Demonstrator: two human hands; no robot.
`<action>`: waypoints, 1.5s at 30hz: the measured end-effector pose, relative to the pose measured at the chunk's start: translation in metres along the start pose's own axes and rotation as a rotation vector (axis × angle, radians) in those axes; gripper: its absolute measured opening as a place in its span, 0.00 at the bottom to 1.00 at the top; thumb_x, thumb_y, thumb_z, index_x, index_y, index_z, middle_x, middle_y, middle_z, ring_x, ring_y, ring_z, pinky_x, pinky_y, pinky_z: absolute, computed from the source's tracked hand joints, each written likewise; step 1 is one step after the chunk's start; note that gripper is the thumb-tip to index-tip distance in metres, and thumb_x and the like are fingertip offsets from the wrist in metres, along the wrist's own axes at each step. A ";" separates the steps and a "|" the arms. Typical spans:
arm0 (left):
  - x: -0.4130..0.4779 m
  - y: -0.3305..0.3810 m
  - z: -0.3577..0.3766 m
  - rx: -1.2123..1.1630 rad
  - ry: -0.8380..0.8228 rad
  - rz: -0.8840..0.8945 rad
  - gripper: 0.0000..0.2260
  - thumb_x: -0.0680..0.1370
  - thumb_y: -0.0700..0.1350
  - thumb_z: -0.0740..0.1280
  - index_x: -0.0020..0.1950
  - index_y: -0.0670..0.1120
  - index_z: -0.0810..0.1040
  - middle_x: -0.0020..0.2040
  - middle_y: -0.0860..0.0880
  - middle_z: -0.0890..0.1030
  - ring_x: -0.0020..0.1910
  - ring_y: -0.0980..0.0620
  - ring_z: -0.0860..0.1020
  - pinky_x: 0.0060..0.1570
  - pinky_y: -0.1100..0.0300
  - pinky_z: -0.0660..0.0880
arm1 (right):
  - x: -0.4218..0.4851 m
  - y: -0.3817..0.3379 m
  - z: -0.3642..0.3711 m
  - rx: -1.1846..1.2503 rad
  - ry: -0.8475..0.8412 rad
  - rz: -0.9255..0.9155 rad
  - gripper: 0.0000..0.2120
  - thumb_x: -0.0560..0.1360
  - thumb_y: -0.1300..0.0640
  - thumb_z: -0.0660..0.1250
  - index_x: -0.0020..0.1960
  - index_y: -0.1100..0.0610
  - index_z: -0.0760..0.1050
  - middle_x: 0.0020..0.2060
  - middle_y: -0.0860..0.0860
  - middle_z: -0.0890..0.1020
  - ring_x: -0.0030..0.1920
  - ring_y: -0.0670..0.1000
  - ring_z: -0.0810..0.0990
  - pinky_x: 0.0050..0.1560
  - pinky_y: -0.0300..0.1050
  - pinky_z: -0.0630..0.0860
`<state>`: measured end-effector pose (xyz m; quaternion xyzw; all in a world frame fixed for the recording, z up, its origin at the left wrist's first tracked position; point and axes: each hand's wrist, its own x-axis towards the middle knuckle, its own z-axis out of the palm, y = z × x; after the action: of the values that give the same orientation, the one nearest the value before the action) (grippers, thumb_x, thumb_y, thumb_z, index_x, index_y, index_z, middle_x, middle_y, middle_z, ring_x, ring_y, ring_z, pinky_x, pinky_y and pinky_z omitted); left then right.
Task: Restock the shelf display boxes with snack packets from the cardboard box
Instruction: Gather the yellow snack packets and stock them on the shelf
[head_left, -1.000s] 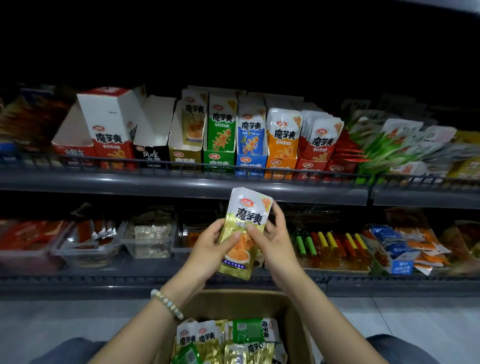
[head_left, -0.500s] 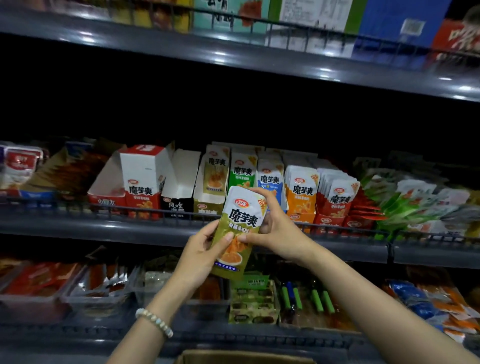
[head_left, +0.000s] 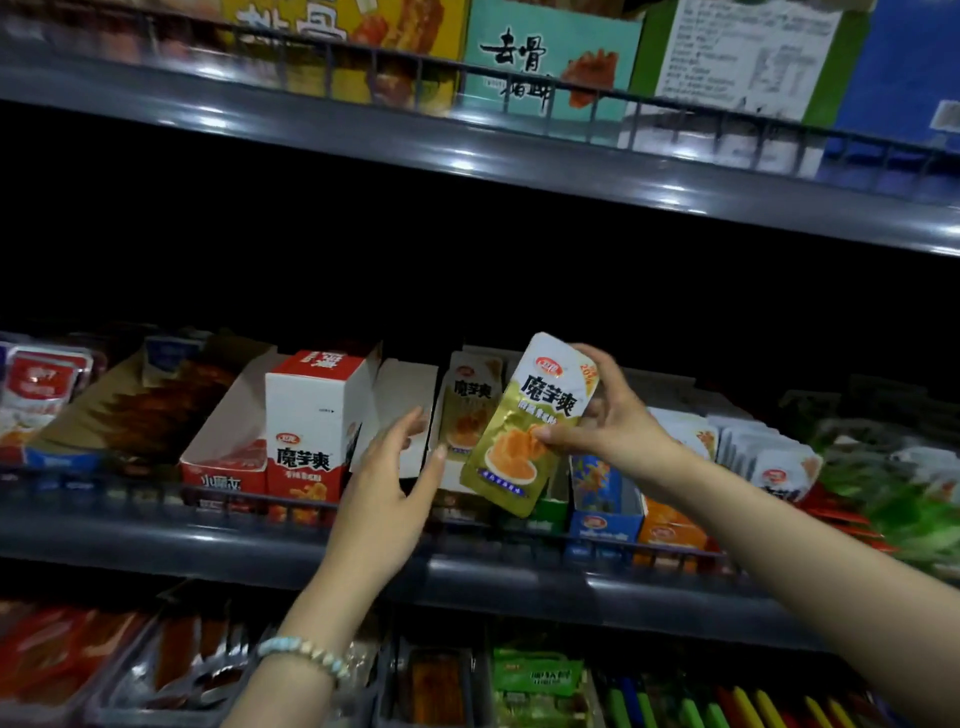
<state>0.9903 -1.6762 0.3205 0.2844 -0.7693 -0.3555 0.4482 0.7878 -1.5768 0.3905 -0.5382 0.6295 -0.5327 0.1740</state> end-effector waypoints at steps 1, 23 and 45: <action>0.003 -0.007 -0.001 0.073 0.008 0.011 0.24 0.79 0.54 0.61 0.74 0.57 0.61 0.70 0.59 0.67 0.68 0.60 0.65 0.65 0.60 0.64 | 0.011 0.000 -0.001 -0.028 0.022 -0.017 0.37 0.69 0.69 0.72 0.69 0.47 0.58 0.53 0.47 0.78 0.47 0.43 0.81 0.41 0.35 0.80; 0.026 -0.034 0.031 0.462 -0.003 -0.004 0.24 0.82 0.48 0.53 0.77 0.58 0.51 0.65 0.62 0.72 0.64 0.66 0.67 0.71 0.62 0.35 | 0.136 0.052 0.041 -0.498 -0.054 -0.065 0.45 0.64 0.57 0.79 0.73 0.41 0.59 0.68 0.50 0.70 0.67 0.51 0.70 0.64 0.54 0.73; 0.020 -0.032 0.036 0.472 0.019 0.153 0.30 0.75 0.60 0.43 0.75 0.54 0.63 0.73 0.54 0.67 0.74 0.53 0.60 0.72 0.56 0.43 | 0.098 0.031 0.007 -0.725 -0.029 -0.256 0.25 0.76 0.50 0.67 0.70 0.50 0.66 0.69 0.50 0.69 0.70 0.50 0.66 0.66 0.41 0.65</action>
<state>0.9537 -1.6995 0.2920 0.3253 -0.8461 -0.1284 0.4022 0.7426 -1.6691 0.3962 -0.6464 0.7023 -0.2853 -0.0866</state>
